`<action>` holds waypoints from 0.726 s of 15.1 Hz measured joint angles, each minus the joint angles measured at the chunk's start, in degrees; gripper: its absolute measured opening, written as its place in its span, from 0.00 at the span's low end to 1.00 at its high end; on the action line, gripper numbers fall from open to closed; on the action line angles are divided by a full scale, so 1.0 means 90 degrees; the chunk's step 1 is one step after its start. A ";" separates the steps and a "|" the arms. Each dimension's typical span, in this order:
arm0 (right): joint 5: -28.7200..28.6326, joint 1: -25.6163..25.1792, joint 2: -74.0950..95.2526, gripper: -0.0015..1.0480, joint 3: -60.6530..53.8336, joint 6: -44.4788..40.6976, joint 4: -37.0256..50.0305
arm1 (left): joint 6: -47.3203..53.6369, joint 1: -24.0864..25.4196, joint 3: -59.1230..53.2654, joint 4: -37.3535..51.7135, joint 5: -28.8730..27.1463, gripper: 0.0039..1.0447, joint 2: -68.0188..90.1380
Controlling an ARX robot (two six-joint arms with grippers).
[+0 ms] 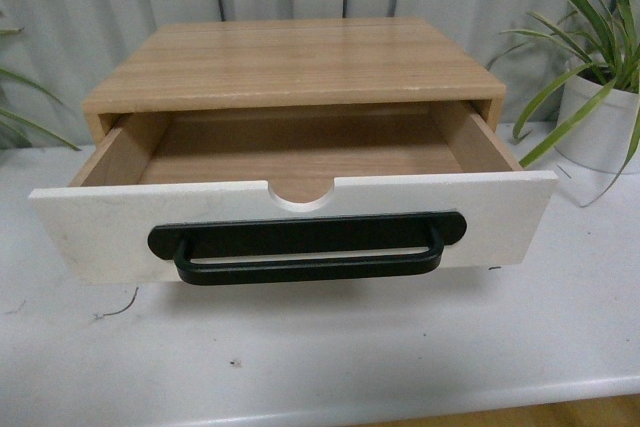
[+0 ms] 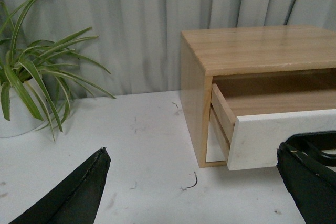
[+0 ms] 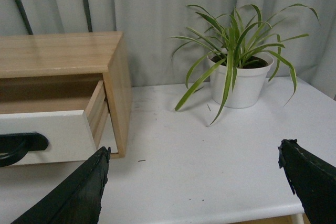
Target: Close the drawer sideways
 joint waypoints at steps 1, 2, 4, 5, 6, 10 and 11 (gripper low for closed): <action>0.0000 0.0000 0.0000 0.94 0.0000 0.0000 0.0000 | 0.0000 0.0000 0.0000 0.0000 0.0000 0.94 0.0000; 0.0000 0.0000 0.0000 0.94 0.0000 0.0000 -0.0002 | 0.0000 0.0000 0.0000 0.0000 0.0000 0.94 0.0000; 0.0000 0.0000 0.0000 0.94 0.0000 0.0000 0.0000 | 0.0000 0.0000 0.0000 0.0000 0.0000 0.94 0.0000; 0.0000 0.0000 0.0000 0.94 0.0000 0.0000 0.0000 | 0.0000 0.0000 0.0000 0.0000 0.0000 0.94 0.0000; 0.0000 0.0000 0.0000 0.94 0.0000 0.0000 0.0000 | 0.0000 0.0000 0.0000 0.0000 0.0000 0.94 0.0000; -0.0066 0.0726 0.1831 0.94 0.0573 0.0563 0.0340 | -0.0316 -0.0180 -0.0005 0.1258 0.1183 0.94 0.0442; -0.0503 0.1052 0.2776 0.94 0.1037 0.0187 0.0134 | 0.0151 -0.0452 0.0007 0.1120 0.1744 0.94 0.1277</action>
